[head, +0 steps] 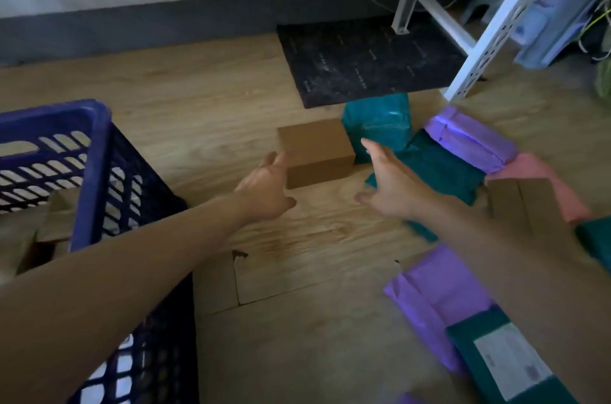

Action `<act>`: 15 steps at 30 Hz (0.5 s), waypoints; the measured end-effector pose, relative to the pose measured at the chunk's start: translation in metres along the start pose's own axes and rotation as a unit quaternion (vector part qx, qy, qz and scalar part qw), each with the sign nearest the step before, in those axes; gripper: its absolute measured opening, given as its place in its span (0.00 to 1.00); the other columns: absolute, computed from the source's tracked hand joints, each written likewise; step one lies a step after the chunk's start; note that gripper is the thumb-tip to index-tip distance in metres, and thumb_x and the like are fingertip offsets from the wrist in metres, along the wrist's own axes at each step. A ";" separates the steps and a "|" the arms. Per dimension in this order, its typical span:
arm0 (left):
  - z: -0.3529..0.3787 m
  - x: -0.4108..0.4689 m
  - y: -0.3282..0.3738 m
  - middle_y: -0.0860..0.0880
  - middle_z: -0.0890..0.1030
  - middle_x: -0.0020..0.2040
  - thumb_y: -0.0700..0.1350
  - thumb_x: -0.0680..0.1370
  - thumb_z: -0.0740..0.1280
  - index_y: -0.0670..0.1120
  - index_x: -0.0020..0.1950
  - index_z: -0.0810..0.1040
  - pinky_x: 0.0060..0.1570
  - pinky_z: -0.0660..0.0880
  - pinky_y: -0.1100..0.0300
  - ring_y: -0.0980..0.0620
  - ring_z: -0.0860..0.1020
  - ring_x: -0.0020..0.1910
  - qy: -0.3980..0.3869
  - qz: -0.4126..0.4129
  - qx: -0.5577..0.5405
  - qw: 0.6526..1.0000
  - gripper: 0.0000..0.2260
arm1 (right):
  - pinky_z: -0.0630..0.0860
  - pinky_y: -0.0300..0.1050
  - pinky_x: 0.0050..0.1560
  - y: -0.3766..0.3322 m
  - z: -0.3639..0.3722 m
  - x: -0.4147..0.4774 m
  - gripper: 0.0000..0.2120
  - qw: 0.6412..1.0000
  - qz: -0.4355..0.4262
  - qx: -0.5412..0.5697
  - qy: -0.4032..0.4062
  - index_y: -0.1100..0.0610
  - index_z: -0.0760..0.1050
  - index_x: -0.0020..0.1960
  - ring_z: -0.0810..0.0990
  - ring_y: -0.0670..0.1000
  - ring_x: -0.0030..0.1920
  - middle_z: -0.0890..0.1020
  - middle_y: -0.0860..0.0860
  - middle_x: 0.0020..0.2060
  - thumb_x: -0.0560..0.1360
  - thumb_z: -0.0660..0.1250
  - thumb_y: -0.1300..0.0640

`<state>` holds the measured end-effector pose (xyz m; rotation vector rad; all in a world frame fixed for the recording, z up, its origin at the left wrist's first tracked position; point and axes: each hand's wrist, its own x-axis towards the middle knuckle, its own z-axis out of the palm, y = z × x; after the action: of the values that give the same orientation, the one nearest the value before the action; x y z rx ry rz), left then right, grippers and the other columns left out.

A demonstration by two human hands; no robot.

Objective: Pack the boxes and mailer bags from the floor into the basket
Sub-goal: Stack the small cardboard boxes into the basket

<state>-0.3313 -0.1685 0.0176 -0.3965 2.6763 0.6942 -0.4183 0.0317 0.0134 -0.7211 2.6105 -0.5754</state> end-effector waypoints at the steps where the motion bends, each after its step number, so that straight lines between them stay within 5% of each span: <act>1: 0.004 0.011 -0.004 0.46 0.51 0.78 0.46 0.75 0.70 0.53 0.77 0.44 0.61 0.68 0.57 0.43 0.66 0.70 0.002 -0.014 -0.017 1.000 0.41 | 0.65 0.51 0.69 0.005 0.006 0.012 0.47 1.000 0.007 0.008 -0.003 0.49 0.44 0.77 0.60 0.53 0.74 0.54 0.50 0.77 0.71 0.73 0.54; 10: 0.026 0.073 -0.021 0.42 0.62 0.74 0.50 0.73 0.72 0.42 0.77 0.38 0.63 0.68 0.54 0.43 0.65 0.71 0.014 -0.115 -0.130 0.985 0.48 | 0.64 0.52 0.70 0.020 0.045 0.096 0.51 0.979 0.117 0.169 -0.008 0.51 0.46 0.77 0.60 0.56 0.74 0.56 0.51 0.76 0.67 0.77 0.54; 15: 0.037 0.083 -0.028 0.50 0.72 0.63 0.48 0.74 0.71 0.45 0.72 0.63 0.52 0.67 0.62 0.53 0.70 0.59 0.000 -0.122 -0.260 0.958 0.29 | 0.64 0.48 0.70 0.017 0.058 0.108 0.47 0.960 0.170 0.221 0.000 0.55 0.53 0.77 0.65 0.54 0.71 0.64 0.51 0.74 0.67 0.76 0.49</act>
<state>-0.3862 -0.1881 -0.0571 -0.8410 2.3509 1.3116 -0.4853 -0.0312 -0.0699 -0.1271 2.3951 -0.9956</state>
